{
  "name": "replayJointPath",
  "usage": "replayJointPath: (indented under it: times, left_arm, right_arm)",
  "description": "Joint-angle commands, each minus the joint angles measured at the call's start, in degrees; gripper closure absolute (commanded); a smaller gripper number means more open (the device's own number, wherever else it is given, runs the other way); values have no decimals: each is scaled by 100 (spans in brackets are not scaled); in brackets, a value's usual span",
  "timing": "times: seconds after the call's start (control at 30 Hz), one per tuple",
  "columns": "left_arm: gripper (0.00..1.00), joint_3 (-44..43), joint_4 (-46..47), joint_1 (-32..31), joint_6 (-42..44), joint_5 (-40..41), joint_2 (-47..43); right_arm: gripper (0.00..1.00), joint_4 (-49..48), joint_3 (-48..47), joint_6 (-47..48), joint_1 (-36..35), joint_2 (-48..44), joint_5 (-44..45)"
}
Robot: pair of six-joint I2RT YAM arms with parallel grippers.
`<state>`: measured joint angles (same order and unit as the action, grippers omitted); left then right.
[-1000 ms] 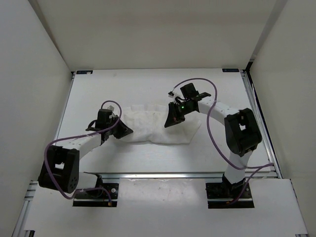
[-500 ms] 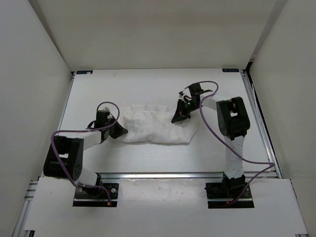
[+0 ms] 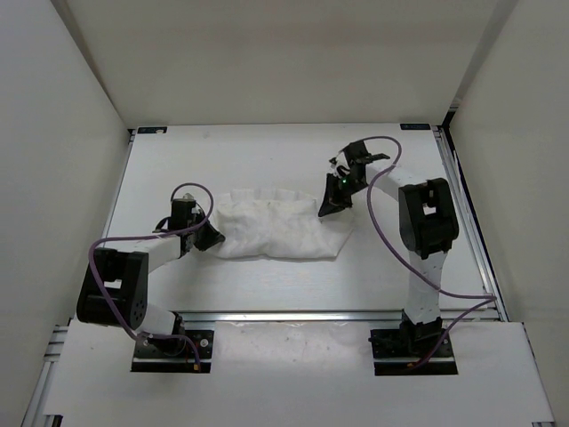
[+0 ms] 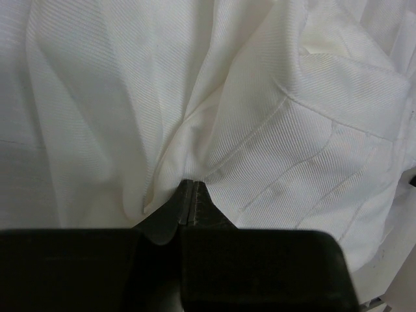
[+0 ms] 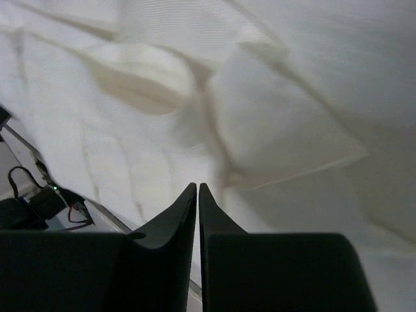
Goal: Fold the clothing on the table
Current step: Fold the skirt
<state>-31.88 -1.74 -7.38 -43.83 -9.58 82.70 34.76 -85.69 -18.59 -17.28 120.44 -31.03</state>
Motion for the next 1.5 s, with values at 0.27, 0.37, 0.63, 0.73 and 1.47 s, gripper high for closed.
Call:
replayJointPath:
  times: [0.27,0.37,0.63,0.73,1.47]
  left_arm:
    - [100,-231,-371,-106,86,62,-254]
    - [100,-249,-476,-159,147,141,-254]
    - [100,-161,-801,-106,278,132,-369]
    - [100,-178,-933,-97,358,159,-412]
    - [100,-1331,-137,-53,-510,-1773,-386]
  right_arm:
    - [100,311,-1326,390,-1496,-198,-1316]
    - [100,364,-1547,444,-1788,321,-1782]
    - [100,39,-1468,224,-1516,1445,-2285]
    - [100,180,-1618,189,-1384,1754,-1961]
    - [100,-690,288,-171,-549,-592,-2329]
